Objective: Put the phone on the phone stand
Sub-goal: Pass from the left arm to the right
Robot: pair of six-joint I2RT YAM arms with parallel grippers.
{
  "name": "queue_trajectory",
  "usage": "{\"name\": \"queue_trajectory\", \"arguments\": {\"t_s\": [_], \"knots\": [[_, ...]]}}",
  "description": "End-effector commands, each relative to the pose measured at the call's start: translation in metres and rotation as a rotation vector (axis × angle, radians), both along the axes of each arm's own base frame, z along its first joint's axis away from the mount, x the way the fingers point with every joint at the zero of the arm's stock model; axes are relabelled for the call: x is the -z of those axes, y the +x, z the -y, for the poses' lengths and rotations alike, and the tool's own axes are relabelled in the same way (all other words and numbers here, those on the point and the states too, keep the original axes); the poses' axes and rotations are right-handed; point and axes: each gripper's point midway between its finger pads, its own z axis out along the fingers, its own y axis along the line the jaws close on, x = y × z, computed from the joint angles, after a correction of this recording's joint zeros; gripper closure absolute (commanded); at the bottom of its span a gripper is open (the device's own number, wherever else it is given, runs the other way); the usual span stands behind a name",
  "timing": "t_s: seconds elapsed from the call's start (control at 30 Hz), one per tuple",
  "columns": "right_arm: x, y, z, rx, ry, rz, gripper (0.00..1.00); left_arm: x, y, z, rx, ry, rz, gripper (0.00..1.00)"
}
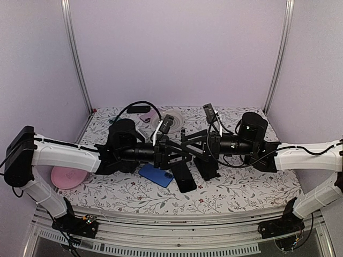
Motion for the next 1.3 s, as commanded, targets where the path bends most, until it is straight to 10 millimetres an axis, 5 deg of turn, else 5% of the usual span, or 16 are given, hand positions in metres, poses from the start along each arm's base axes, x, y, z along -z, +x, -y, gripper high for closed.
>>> {"name": "queue_trajectory", "arguments": {"t_s": [0.0, 0.67, 0.77, 1.0, 1.27], "knots": [[-0.011, -0.004, -0.009, -0.041, 0.031, 0.025, 0.01, -0.025, -0.009, 0.009, 0.047, -0.066, 0.060, 0.76], [-0.016, -0.006, -0.007, -0.029, 0.051, -0.011, 0.58, -0.019, -0.010, 0.008, 0.046, -0.064, 0.049, 0.74], [-0.015, -0.005, -0.005, -0.012, 0.049, -0.015, 0.62, -0.018, -0.009, 0.007, 0.038, -0.060, 0.047, 0.63], [-0.013, 0.005, 0.003, 0.074, 0.013, -0.010, 0.64, -0.010, -0.004, 0.002, -0.009, -0.039, 0.052, 0.17], [-0.007, 0.024, 0.015, 0.218, -0.062, 0.020, 0.64, 0.004, -0.001, -0.004, -0.049, -0.005, 0.054, 0.03]]}}
